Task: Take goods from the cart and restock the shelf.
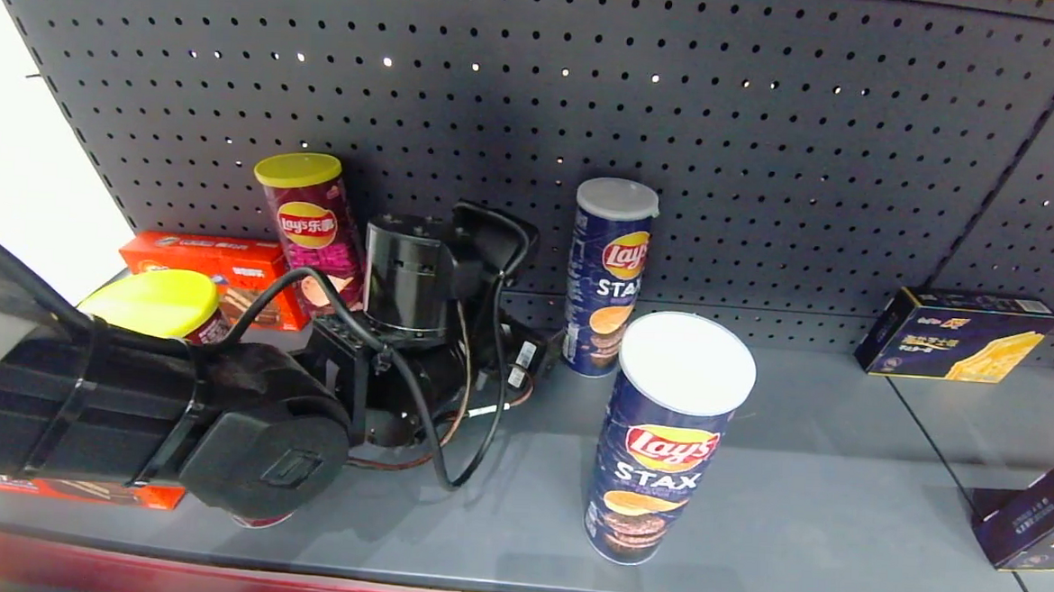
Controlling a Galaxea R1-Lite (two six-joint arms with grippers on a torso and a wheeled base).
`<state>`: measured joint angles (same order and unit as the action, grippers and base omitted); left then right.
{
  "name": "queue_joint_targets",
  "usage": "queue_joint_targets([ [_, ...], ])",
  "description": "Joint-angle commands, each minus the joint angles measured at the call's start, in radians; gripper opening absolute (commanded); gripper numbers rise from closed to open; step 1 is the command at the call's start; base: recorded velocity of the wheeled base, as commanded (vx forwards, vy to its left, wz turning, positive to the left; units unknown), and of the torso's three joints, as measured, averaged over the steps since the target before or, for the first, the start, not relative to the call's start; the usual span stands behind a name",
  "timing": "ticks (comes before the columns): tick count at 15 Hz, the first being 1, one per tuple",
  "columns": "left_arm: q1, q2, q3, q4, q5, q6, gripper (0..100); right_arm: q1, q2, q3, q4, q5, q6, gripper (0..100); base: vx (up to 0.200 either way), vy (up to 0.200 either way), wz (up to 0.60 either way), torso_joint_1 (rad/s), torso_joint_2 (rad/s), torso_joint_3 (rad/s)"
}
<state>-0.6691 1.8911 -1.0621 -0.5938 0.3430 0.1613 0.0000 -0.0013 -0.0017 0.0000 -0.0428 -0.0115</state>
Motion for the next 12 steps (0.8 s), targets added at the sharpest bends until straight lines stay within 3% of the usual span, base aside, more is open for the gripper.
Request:
queue_joint_targets([
  [1, -0.018, -0.03, 0.021, 0.0, 0.001, 0.0, 100, 0.0, 0.001, 0.0, -0.002, 0.0, -0.001, 100, 0.0, 0.0, 0.0, 0.0, 0.0, 0.0],
  [5, -0.069, -0.043, 0.062, -0.077, 0.008, 0.001, 100, 0.0, 0.001, 0.0, -0.002, 0.0, -0.001, 100, 0.0, 0.0, 0.0, 0.0, 0.0, 0.0],
  [12, -0.135, -0.153, 0.186, -0.1, 0.024, 0.0, 100, 0.0, 0.001, 0.0, 0.0, 0.0, -0.001, 100, 0.0, 0.0, 0.0, 0.0, 0.0, 0.0],
])
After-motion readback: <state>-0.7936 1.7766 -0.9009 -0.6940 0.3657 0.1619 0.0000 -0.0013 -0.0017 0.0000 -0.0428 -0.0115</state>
